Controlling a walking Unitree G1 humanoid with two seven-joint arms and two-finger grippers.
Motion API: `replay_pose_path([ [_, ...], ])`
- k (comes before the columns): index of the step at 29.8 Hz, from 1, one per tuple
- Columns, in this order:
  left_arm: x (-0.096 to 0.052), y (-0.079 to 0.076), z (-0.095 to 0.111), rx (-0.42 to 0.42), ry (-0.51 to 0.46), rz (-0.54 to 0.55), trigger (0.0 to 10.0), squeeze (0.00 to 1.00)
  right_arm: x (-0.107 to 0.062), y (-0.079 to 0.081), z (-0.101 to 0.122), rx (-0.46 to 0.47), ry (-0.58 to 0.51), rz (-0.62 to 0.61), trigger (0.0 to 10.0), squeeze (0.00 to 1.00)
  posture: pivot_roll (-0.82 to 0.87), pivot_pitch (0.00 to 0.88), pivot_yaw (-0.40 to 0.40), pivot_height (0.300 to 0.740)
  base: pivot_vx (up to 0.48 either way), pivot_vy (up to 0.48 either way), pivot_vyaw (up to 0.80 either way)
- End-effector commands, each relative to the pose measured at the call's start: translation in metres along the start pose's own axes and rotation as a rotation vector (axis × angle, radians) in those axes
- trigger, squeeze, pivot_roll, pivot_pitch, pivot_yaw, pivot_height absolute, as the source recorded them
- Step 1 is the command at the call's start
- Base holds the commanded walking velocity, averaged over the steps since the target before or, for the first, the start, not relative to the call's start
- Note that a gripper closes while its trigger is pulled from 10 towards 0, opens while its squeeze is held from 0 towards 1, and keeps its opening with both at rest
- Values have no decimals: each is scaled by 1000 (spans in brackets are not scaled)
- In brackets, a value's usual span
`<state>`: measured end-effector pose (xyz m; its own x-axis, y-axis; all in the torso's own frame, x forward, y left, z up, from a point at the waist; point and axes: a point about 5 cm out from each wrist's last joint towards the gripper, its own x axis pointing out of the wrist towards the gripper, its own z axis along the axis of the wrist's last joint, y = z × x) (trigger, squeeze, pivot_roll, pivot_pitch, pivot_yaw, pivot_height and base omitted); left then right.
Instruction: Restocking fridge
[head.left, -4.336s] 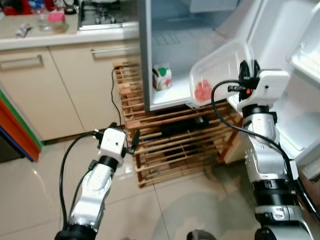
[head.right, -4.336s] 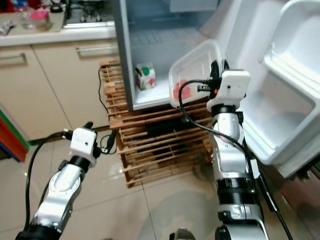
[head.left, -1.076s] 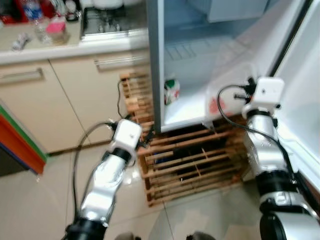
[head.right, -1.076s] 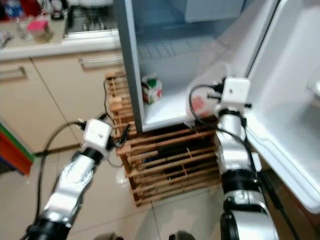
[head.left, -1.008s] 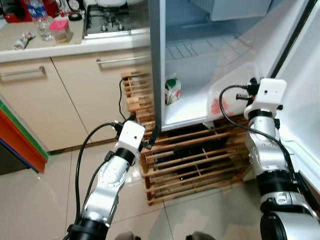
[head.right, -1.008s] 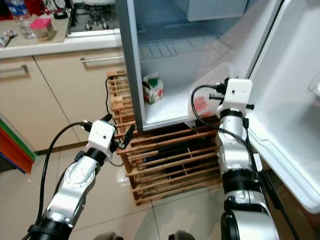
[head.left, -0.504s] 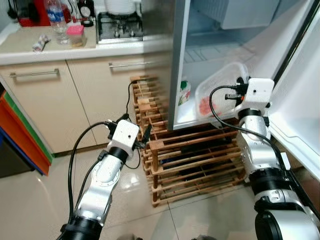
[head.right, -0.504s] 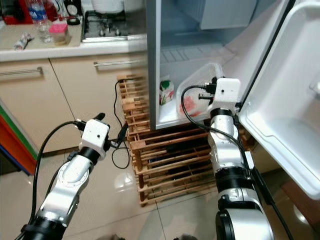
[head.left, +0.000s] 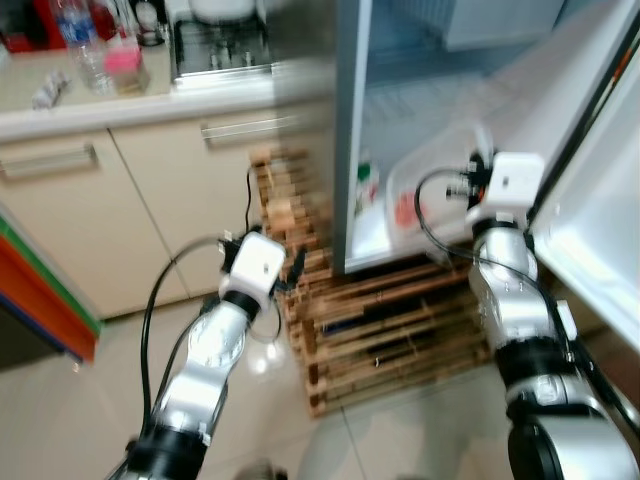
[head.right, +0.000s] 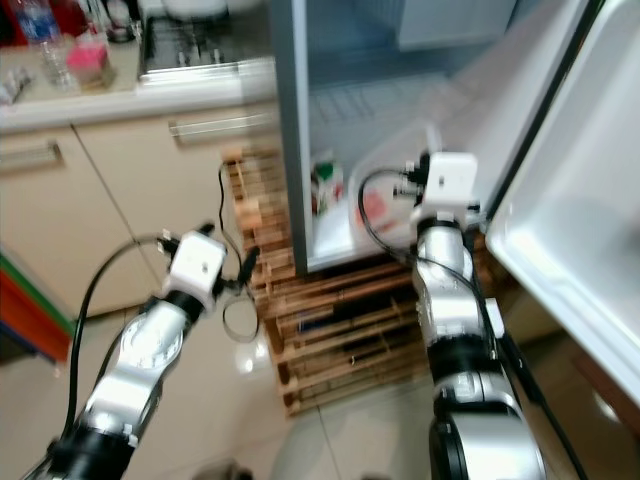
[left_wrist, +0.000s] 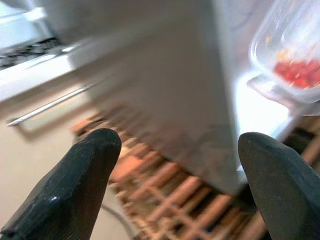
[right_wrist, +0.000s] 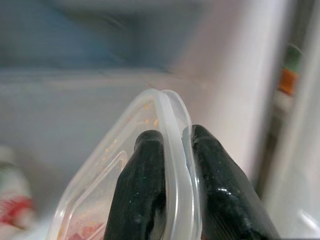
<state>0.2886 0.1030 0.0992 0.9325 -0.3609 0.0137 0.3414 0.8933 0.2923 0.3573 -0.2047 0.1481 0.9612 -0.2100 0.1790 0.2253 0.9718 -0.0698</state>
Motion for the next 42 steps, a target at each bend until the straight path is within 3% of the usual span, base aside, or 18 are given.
replay_pose_path([
  [1, -3, 8, 0, 15, 4, 18, 10000, 0, 5, 3, 5, 31, -18, -4, 0, 0, -9, 0, 23, 715, 0, 0, 0],
  [5, -13, 15, 0, 20, 4, 22, 10000, 0, 13, -3, 3, 105, 23, -60, 0, 0, 27, 0, 55, 715, 0, 0, 0],
  [14, -32, 28, -2, 58, 26, 13, 10000, 0, 23, 9, 11, 227, 20, -35, 0, 0, 70, 25, 100, 715, 0, 0, 0],
  [15, -36, 30, -1, 64, 32, 8, 10000, 0, 26, 8, 10, 296, 40, -56, 0, 0, 80, 36, 106, 715, 0, 0, 0],
  [22, -50, 32, 1, 72, 52, -4, 10000, 0, 28, 6, -1, 452, 135, -105, 0, 0, 114, 59, 132, 715, 0, 0, 0],
  [30, -64, 39, 3, 91, 82, -11, 10000, 0, 20, 8, -19, 476, 222, -163, 0, 0, 137, 84, 159, 715, 0, 0, 0],
  [31, -66, 39, 4, 93, 87, -13, 10000, 0, 19, 9, -21, 460, 242, -174, 3333, 0, 139, 97, 165, 715, 0, 0, 0],
  [32, -66, 39, 4, 93, 87, -13, 10000, 0, 19, 9, -21, 460, 242, -174, 3333, 0, 139, 97, 165, 715, 0, 0, 0],
  [33, -67, 38, 5, 92, 90, -13, 10000, 0, 19, 9, -22, 442, 256, -183, 10000, 0, 139, 106, 163, 715, 0, 0, 0],
  [35, -68, 38, 5, 90, 91, -13, 10000, 0, 19, 9, -22, 436, 258, -185, 10000, 0, 139, 106, 163, 715, 0, 0, 0],
  [36, -68, 37, 6, 89, 94, -14, 10000, 0, 20, 9, -22, 423, 258, -185, 10000, 1000, 138, 112, 160, 715, 0, 0, 0],
  [42, -69, 33, 7, 75, 101, -9, 10000, 0, 21, 4, -20, 377, 256, -214, 10000, 1000, 133, 111, 147, 715, 0, 0, 0],
])
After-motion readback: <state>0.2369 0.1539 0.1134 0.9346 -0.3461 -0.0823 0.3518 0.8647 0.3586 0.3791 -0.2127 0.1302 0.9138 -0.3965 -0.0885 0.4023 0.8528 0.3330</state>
